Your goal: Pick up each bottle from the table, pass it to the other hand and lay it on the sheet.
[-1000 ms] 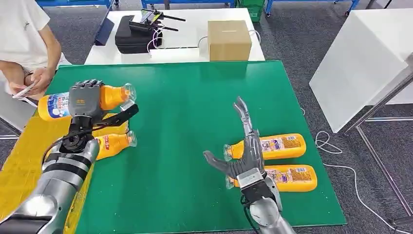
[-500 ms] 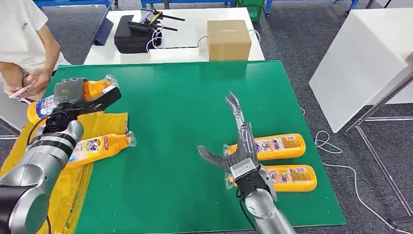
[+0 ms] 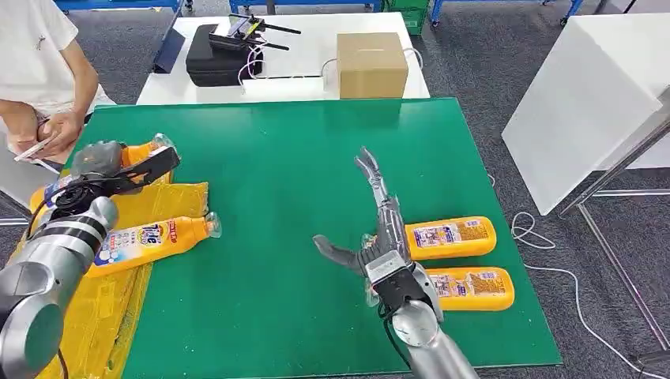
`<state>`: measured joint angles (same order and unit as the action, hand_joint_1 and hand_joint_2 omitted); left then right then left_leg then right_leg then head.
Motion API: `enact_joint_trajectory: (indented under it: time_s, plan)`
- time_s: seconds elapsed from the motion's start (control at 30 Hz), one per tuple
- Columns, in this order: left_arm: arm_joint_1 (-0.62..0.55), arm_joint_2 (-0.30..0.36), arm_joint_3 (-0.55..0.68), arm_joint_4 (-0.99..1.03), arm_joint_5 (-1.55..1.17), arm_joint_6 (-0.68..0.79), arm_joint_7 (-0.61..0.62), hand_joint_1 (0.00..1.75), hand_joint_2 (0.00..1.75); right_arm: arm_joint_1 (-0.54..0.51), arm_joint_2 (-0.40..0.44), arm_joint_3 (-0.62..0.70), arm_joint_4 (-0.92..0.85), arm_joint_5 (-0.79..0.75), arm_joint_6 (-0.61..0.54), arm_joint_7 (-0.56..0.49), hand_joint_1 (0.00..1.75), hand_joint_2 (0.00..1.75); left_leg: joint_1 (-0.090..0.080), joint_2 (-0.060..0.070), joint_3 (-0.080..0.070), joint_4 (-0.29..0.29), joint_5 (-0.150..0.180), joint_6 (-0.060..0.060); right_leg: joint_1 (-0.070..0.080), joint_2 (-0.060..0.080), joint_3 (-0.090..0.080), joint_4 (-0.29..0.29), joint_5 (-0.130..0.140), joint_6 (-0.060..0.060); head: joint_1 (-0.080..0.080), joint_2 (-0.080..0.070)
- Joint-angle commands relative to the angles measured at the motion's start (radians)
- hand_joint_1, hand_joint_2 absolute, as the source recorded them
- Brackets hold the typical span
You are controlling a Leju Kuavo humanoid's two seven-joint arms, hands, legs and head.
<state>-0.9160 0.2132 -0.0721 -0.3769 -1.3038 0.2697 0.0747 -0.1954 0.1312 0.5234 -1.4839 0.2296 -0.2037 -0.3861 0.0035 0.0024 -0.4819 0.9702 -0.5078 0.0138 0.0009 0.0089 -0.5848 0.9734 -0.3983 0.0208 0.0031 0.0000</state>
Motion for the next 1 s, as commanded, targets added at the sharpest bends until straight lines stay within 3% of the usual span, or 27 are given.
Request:
enact_joint_trajectory:
  time_s: [0.03, 0.23, 0.3, 0.47, 0.53, 0.97, 1.0]
  plan:
    - [-0.025, -0.017, 0.042, 0.086, 0.021, -0.059, -0.045, 1.48, 1.75, -0.055, -0.016, 0.029, 0.08, -0.005, 0.002, 0.002, 0.0, 1.75, 0.001, 0.0, 0.002, -0.001, 0.0, 0.0, 0.001, 0.0, 0.002, -0.001, 0.0, 0.0, 0.0, 0.0]
    - [-0.018, -0.021, 0.044, 0.087, 0.024, -0.075, -0.048, 1.52, 1.75, -0.055, -0.016, 0.031, 0.08, -0.006, 0.005, 0.003, 0.0, 1.75, 0.001, -0.001, 0.002, 0.0, -0.001, -0.001, 0.002, -0.001, 0.002, -0.001, -0.001, 0.0, 0.0, 0.0]
    - [-0.004, -0.023, 0.048, 0.086, 0.029, -0.077, -0.052, 1.24, 1.75, -0.057, -0.015, 0.033, 0.083, -0.006, 0.007, 0.005, 0.0, 1.75, 0.001, 0.0, 0.003, 0.0, -0.001, 0.0, 0.001, -0.001, 0.003, -0.001, 0.0, 0.001, 0.0, 0.0]
    - [0.017, -0.024, 0.07, 0.088, 0.057, -0.096, -0.068, 0.3, 1.75, -0.059, -0.014, 0.035, 0.091, -0.006, 0.009, 0.007, 0.0, 1.75, 0.002, 0.0, 0.004, -0.001, -0.001, -0.001, 0.002, -0.001, 0.005, -0.003, 0.0, 0.001, 0.0, 0.0]
    - [0.024, -0.023, 0.071, 0.09, 0.06, -0.105, -0.072, 0.1, 1.75, -0.059, -0.014, 0.035, 0.093, -0.006, 0.009, 0.007, 0.0, 1.75, 0.002, 0.0, 0.003, -0.001, -0.001, -0.001, 0.001, 0.0, 0.003, -0.002, 0.0, 0.001, 0.0, 0.0]
    - [0.026, -0.021, 0.072, 0.09, 0.06, -0.104, -0.072, 0.1, 1.75, -0.059, -0.015, 0.035, 0.093, -0.006, 0.009, 0.007, 0.0, 1.75, 0.001, 0.0, 0.001, 0.0, 0.0, 0.0, 0.001, 0.0, 0.001, -0.001, 0.0, 0.0, 0.0, 0.0]
    - [0.025, -0.022, 0.072, 0.089, 0.061, -0.11, -0.072, 0.0, 1.75, -0.059, -0.015, 0.034, 0.094, -0.006, 0.009, 0.008, 0.0, 1.75, 0.001, 0.0, 0.002, 0.0, -0.001, 0.0, 0.001, -0.001, 0.003, -0.001, 0.0, 0.001, 0.0, 0.0]
